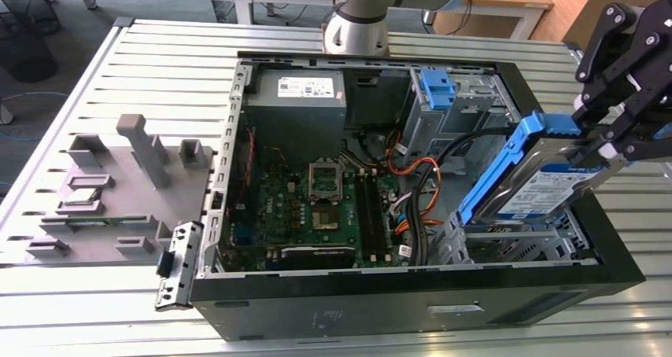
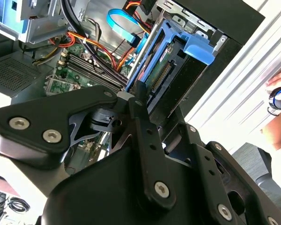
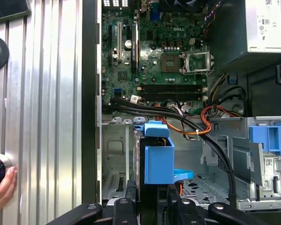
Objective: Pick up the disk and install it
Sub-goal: 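Insert the disk into the insertion slot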
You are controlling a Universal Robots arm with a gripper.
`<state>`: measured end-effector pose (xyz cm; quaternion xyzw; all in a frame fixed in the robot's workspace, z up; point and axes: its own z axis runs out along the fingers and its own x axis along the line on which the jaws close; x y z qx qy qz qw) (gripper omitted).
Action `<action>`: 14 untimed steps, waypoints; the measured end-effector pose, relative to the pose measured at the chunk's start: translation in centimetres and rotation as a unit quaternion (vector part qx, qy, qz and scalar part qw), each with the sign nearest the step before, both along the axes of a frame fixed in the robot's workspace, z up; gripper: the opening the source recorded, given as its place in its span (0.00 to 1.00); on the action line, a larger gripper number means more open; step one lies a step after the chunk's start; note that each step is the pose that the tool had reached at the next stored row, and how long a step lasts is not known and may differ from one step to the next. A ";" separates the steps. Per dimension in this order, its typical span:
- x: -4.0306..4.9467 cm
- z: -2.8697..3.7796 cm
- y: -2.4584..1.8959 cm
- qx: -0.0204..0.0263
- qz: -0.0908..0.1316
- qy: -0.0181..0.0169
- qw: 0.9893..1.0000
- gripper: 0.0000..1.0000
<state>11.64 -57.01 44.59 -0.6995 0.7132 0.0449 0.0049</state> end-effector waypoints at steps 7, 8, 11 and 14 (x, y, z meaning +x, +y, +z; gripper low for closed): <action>0.00 -0.35 0.00 0.000 0.000 0.000 1.000 0.35; 0.00 -0.35 0.00 0.000 0.000 0.000 1.000 0.35; 0.00 -0.40 0.00 0.000 0.000 0.000 1.000 0.35; 0.00 -0.58 0.00 0.000 0.000 0.000 1.000 0.35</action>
